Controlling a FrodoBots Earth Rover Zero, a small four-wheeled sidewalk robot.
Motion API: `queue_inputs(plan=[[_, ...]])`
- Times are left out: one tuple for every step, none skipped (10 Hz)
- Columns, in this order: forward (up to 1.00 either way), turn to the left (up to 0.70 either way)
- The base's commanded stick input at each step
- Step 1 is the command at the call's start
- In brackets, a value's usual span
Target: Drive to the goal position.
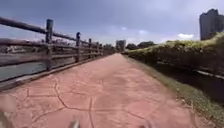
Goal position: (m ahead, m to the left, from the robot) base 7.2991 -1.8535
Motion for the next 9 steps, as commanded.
queue_inputs(plan=[[0.7, 0.0], [0.7, 0.0], [0.7, 0.0], [0.7, 0.0], [0.7, 0.0], [0.7, 0.0], [0.7, 0.0], [0.7, 0.0], [0.7, 0.0]])
